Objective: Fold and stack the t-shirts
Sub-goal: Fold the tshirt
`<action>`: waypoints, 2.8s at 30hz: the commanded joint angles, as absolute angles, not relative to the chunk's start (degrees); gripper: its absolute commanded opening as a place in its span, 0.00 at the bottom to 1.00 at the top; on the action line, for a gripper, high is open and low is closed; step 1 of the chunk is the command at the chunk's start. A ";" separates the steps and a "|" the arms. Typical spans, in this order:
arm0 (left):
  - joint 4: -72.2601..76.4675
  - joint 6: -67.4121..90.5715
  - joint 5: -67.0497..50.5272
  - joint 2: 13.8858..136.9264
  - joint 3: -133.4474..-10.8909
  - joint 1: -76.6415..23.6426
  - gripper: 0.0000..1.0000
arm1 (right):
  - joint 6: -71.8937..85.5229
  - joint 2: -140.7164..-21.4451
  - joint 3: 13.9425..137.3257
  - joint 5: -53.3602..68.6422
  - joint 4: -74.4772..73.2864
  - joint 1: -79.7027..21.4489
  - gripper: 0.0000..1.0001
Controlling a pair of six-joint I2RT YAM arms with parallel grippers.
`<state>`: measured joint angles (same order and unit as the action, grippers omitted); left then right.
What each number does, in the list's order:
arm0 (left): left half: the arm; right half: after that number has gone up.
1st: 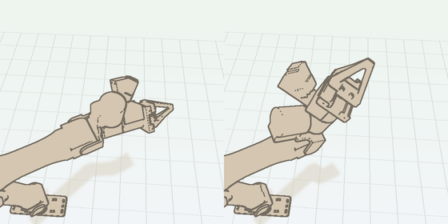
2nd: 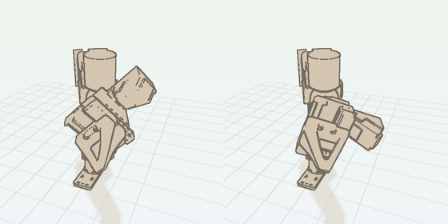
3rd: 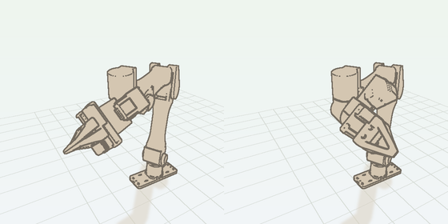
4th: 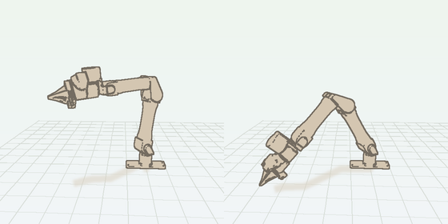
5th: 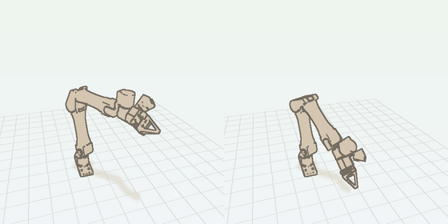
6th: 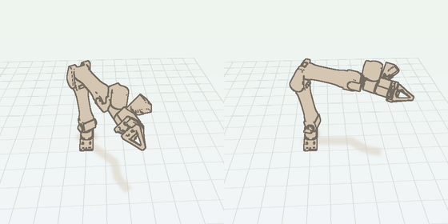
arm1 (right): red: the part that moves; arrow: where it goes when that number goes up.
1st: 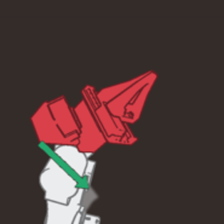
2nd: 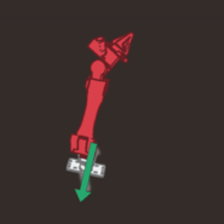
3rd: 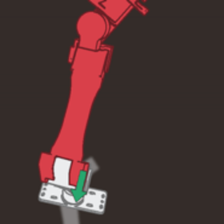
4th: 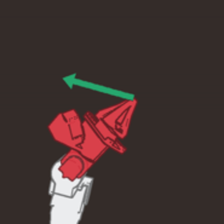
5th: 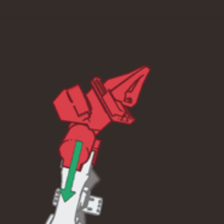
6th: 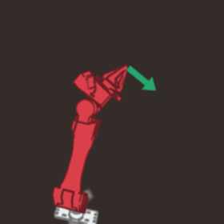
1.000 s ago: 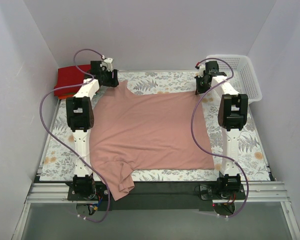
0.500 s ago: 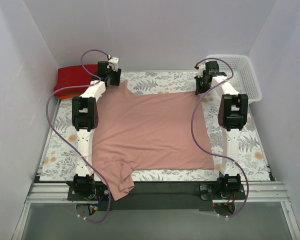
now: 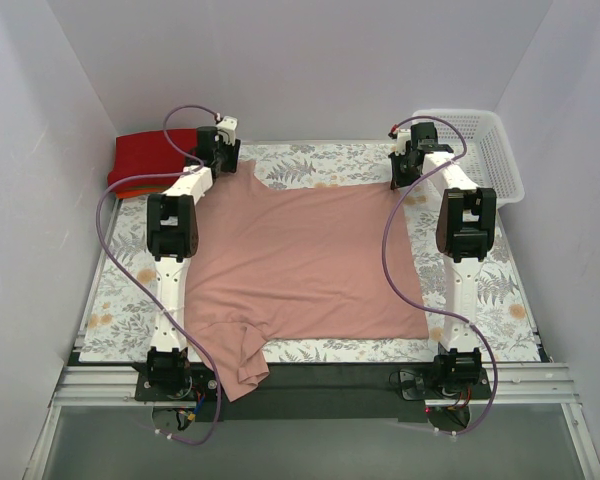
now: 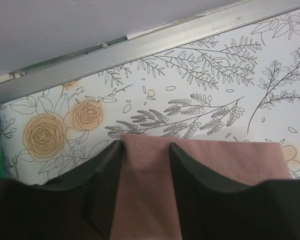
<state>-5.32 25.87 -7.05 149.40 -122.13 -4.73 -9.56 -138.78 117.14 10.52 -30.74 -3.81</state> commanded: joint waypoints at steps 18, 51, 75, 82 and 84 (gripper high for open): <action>-5.80 24.70 -12.13 131.07 -114.53 -4.39 0.00 | -13.53 -127.62 112.42 15.56 -31.03 -3.78 0.01; -11.77 16.88 -15.47 84.12 -66.72 -2.02 0.00 | -23.20 -105.48 89.04 18.37 -31.03 -3.69 0.01; -23.99 22.59 -9.93 69.61 -42.01 -1.93 0.00 | -28.65 -103.36 76.73 18.54 -30.32 -3.16 0.01; -26.62 19.70 -11.25 68.29 -40.78 -1.93 0.00 | -31.02 -102.48 74.53 18.63 -30.41 -3.08 0.01; -29.07 18.20 -13.87 68.38 -40.95 -1.93 0.00 | -31.64 -102.39 74.01 18.54 -30.59 -3.08 0.01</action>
